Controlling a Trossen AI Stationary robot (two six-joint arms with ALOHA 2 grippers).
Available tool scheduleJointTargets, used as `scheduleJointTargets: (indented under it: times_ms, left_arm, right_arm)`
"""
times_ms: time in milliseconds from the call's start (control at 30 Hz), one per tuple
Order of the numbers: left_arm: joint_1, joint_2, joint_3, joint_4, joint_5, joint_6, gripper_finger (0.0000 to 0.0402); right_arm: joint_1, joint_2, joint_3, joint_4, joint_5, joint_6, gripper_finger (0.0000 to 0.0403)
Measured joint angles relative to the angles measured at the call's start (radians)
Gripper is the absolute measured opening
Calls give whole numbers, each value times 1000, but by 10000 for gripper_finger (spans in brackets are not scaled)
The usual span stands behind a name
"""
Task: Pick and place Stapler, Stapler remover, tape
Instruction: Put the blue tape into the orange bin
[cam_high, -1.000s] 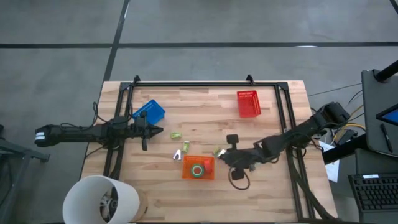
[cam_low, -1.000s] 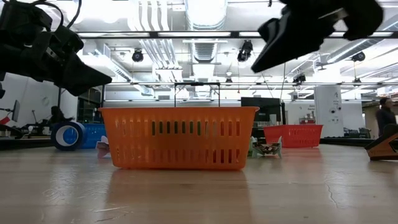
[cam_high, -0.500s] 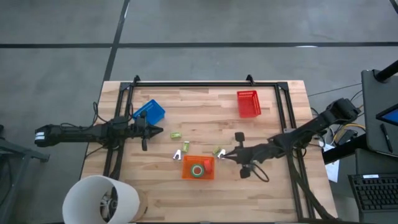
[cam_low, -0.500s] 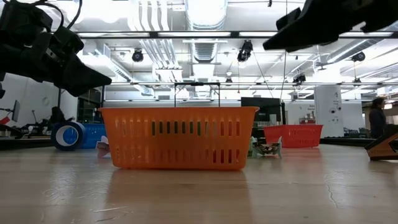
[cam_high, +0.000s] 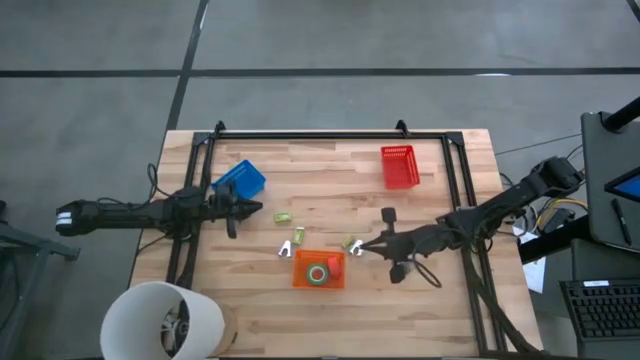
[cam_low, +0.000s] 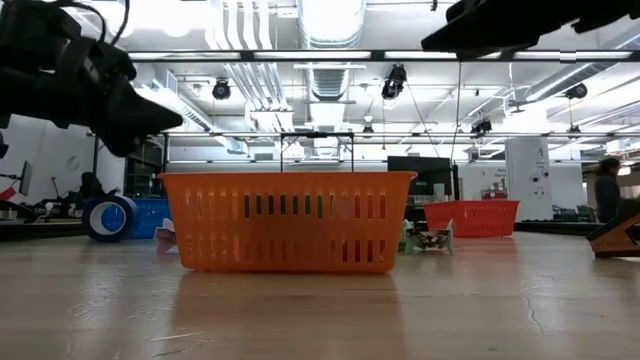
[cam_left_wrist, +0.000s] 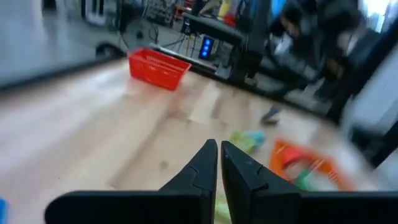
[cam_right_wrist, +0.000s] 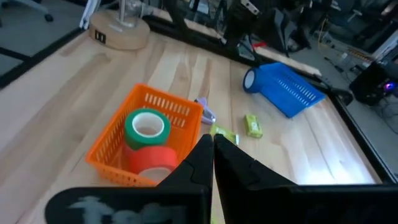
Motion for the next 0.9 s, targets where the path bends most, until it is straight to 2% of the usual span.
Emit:
scheduleJointTargets:
  times_ms: [100, 233, 300, 433, 600, 733, 833, 900]
  left_arm:
    - [-1, 0, 0, 10, 0, -229, 25]
    - [-2, 1, 0, 5, 0, -334, 23]
    - [-2, 2, 0, 9, -6, -318, 25]
    - [-2, 2, 0, 26, -76, -172, 23]
    - [-5, 12, 29, 10, -89, -124, 17]
    - [-5, 35, 92, -169, -96, -147, 33]
    - [-5, 58, 146, -345, -111, -165, 62]
    - [-5, 73, 177, -400, -118, -145, 88]
  right_arm:
    - [1, -17, 0, 6, 0, -3, 8]
    - [1, -24, 0, 28, 0, -59, 8]
    - [1, -25, 0, 36, 0, -80, 8]
    - [1, -26, 0, 35, 0, -86, 8]
    - [1, -26, -12, 35, 1, -82, 8]
    - [1, -26, -32, 31, 1, -74, 8]
    - [1, -26, -43, 28, 1, -72, 8]
    - [1, -26, -46, 29, 1, -64, 8]
